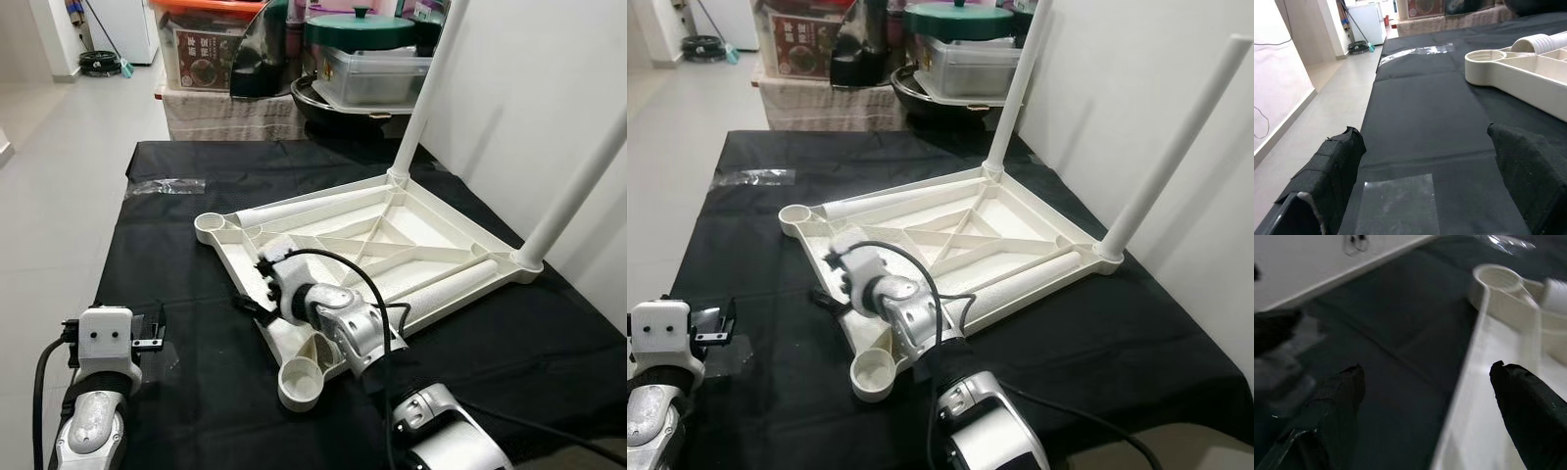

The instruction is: Building children table

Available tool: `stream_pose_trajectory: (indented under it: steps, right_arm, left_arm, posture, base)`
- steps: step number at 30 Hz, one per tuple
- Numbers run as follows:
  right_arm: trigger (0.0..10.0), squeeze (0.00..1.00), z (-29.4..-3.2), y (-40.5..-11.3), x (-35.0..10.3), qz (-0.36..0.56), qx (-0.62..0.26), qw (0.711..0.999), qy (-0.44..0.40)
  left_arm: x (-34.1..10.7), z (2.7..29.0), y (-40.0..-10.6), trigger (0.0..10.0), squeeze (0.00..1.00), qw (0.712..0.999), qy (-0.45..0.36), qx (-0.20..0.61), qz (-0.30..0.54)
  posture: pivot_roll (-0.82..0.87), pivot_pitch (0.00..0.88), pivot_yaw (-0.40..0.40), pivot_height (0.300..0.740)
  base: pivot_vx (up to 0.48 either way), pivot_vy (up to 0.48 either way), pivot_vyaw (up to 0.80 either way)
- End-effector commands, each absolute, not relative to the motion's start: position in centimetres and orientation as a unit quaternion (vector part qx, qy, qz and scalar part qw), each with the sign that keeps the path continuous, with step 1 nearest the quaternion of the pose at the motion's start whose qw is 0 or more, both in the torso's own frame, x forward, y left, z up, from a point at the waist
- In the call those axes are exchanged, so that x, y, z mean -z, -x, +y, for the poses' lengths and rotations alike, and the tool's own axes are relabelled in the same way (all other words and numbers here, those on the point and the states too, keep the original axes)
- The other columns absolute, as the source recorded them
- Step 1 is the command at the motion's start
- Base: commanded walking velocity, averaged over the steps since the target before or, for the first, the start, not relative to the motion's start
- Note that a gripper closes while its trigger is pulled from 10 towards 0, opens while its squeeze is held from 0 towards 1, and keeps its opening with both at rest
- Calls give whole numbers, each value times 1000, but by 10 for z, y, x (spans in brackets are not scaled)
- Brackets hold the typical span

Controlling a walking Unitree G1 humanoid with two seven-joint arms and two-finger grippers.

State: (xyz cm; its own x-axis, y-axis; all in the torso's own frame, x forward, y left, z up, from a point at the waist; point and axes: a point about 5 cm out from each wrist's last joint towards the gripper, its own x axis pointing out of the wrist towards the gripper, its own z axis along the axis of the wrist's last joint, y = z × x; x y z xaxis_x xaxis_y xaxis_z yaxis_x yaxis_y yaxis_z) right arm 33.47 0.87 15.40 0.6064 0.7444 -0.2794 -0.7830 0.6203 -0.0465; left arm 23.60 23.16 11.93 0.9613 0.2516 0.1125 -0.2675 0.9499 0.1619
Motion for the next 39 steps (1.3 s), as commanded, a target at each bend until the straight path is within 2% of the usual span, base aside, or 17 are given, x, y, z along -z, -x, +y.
stream_pose_trajectory:
  steps: [1, 7, 12, 19, 31, 37, 38, 39]
  right_arm:
    - [10000, 0, 10, -331, -155, 108, -437, 889, 80]
    - [10000, 0, 8, -320, -126, 194, -447, 866, 114]
    - [10000, 0, -3, -325, -109, 247, -406, 875, 94]
    - [10000, 0, -12, -328, -101, 272, -384, 878, 87]
    - [10000, 0, -21, -339, -104, 288, -323, 901, 15]
    - [10000, 0, -15, -331, -96, 308, -352, 884, 18]
    - [8078, 0, -13, -328, -95, 309, -363, 879, 19]
    - [0, 0, -12, -327, -94, 308, -369, 877, 22]
  left_arm:
    - [-115, 231, -236, 10000, 0, 987, -93, -131, -32]
    - [-114, 231, -236, 10000, 0, 986, -94, -131, -31]
    - [-114, 231, -236, 10000, 0, 986, -94, -131, -31]
    - [-113, 230, -237, 10000, 0, 987, -93, -130, -31]
    - [-113, 229, -237, 10000, 0, 987, -92, -130, -32]
    - [-113, 229, -237, 10000, 0, 987, -92, -129, -33]
    - [-113, 229, -237, 10000, 0, 987, -93, -129, -33]
    - [-113, 229, -237, 10000, 0, 987, -93, -129, -33]
  posture:
    - [73, 0, -116, 740]
    - [76, 0, -118, 740]
    - [75, 0, -119, 740]
    - [73, 0, -119, 740]
    - [76, 0, -125, 740]
    - [76, 0, -124, 740]
    - [76, 0, -124, 740]
    - [76, 0, -124, 740]
  base:
    - [0, 0, 0]
    - [0, 0, 0]
    - [0, 0, 0]
    - [0, 0, 0]
    - [0, 0, 0]
    - [0, 0, 0]
    - [0, 0, 0]
    - [0, 0, 0]
